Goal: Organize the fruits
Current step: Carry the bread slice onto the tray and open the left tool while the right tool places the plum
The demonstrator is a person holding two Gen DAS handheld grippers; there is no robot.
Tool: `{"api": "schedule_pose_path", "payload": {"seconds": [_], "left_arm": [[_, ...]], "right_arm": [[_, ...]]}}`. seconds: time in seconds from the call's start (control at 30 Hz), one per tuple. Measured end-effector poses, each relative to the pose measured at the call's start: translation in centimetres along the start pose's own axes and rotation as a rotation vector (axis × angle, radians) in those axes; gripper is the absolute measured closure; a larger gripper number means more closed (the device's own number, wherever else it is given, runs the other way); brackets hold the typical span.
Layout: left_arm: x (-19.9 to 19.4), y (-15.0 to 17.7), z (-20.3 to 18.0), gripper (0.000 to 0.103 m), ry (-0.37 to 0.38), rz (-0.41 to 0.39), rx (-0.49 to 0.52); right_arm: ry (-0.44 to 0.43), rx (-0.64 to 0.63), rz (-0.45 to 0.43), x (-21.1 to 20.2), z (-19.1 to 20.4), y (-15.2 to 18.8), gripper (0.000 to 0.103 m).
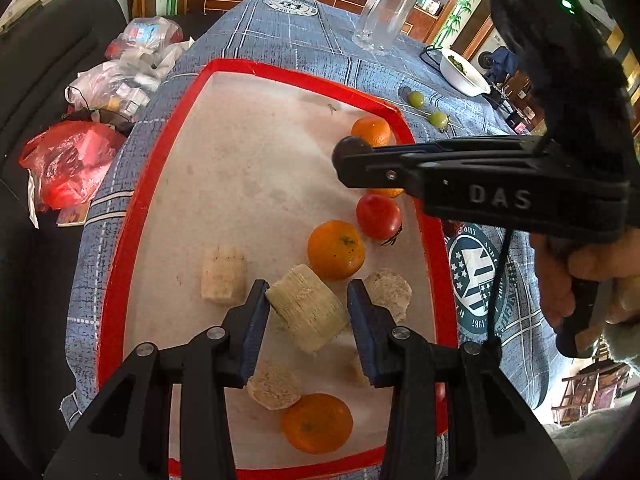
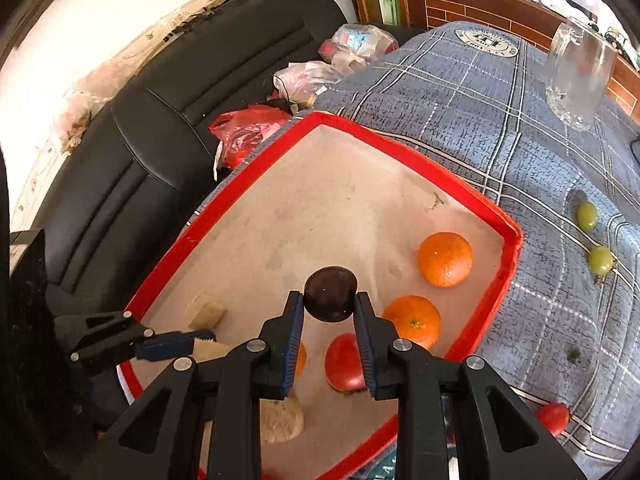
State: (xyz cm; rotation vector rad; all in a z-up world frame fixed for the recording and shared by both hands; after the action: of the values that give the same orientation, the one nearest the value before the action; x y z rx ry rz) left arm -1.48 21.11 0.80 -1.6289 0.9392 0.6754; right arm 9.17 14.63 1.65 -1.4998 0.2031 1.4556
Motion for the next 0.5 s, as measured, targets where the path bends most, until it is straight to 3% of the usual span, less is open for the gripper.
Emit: {"api": "schedule_pose_path", "payload": {"seconds": [0.5], "left_arm": [[1.0, 0.1, 0.1, 0.065, 0.01, 0.018, 0.001]], "right_arm": [[0.019, -0.01, 0.046, 2.6, 0.3, 0.1, 0.077]]}}
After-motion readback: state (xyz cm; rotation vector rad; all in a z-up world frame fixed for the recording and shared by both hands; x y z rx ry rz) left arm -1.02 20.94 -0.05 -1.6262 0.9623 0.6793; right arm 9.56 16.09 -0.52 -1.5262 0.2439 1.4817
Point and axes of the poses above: each gripper's, at about its wrist camera, not at the fingertips, and x roughly the way its jaws point, z to its left, y to its underside, the point moved 3 cm from there along x, roughly the way its jaws point, and after that the axes turned 6 degrees about -z, right-handed, at the moved point
